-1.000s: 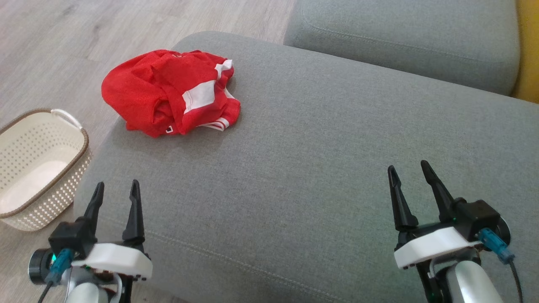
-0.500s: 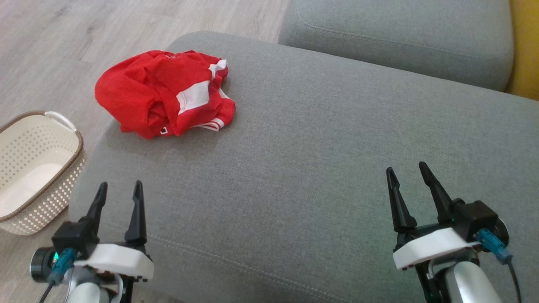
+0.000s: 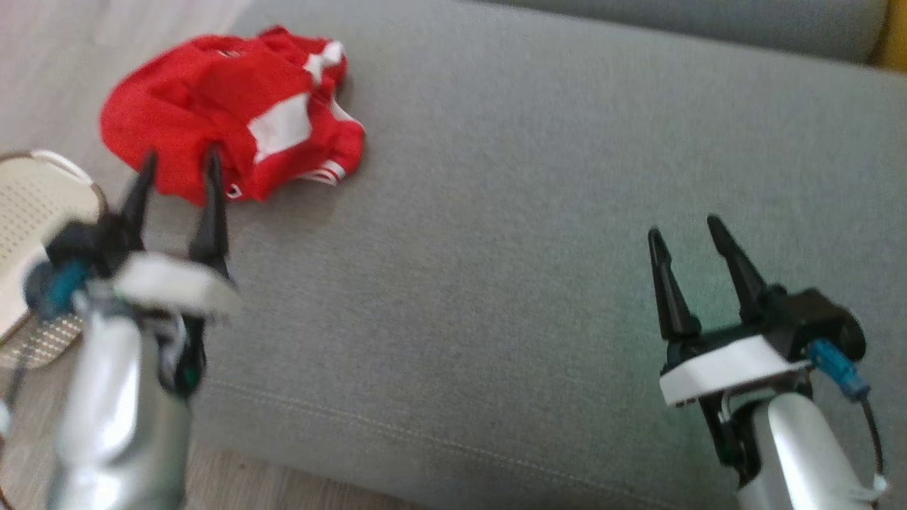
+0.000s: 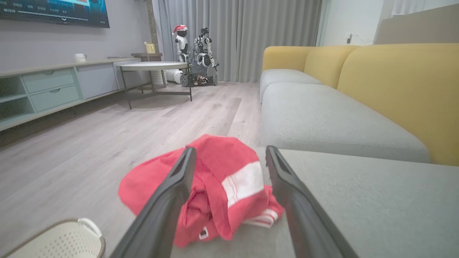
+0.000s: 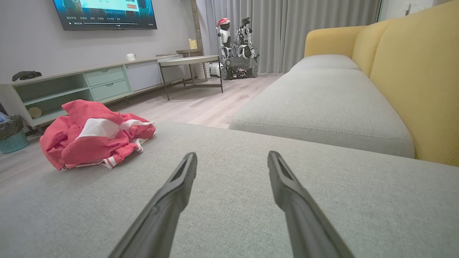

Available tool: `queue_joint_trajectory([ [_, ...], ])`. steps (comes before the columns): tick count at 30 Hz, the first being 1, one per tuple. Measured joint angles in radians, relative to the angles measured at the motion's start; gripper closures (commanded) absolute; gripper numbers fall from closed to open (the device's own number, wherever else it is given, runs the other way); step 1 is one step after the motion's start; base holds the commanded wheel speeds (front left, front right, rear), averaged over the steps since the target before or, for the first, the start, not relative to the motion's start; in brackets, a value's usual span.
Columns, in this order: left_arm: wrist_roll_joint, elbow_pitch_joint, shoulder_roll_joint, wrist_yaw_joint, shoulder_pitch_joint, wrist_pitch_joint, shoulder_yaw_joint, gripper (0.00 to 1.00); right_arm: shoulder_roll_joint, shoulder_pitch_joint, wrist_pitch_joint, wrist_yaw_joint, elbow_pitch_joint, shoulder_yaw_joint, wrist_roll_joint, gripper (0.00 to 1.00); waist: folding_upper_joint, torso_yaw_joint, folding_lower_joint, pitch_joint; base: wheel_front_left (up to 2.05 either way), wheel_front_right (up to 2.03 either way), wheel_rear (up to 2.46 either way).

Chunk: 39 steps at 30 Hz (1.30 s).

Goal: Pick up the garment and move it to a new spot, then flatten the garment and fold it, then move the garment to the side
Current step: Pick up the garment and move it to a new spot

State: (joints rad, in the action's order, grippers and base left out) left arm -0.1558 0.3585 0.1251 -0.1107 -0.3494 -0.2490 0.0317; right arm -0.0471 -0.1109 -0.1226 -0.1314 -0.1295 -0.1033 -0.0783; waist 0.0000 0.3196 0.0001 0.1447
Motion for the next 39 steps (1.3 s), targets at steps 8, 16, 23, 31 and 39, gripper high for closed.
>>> queue_joint_trajectory([
  [8,-0.035,0.255,0.088,-0.014,-0.327,0.047,0.028,0.0,-0.001,-0.084,0.018,0.0,0.035,-0.012,0.027,0.0,0.0,-0.061,0.0001,0.137,0.0,0.0,0.0],
  [16,-0.113,0.576,0.157,-0.021,-0.497,0.152,0.054,0.0,-0.003,-0.129,0.017,0.0,0.042,-0.012,0.027,0.0,0.0,-0.14,0.0002,0.258,0.0,0.0,0.0],
  [23,-0.154,0.726,0.191,-0.021,-0.584,0.219,0.082,0.1,-0.004,-0.142,0.016,0.0,0.045,-0.002,0.027,0.0,0.0,-0.165,0.0001,0.308,0.0,0.0,0.0],
  [31,-0.144,0.746,0.206,-0.018,-0.614,0.068,0.098,1.0,-0.004,-0.146,0.016,0.0,0.043,0.016,0.027,0.0,0.0,-0.155,-0.0001,0.292,0.0,0.0,0.0],
  [39,-0.134,0.614,0.221,0.006,-0.61,0.0,0.091,1.0,-0.004,-0.136,0.003,0.0,0.033,0.036,0.022,0.0,0.0,-0.135,-0.0001,0.215,0.0,0.0,0.0],
])
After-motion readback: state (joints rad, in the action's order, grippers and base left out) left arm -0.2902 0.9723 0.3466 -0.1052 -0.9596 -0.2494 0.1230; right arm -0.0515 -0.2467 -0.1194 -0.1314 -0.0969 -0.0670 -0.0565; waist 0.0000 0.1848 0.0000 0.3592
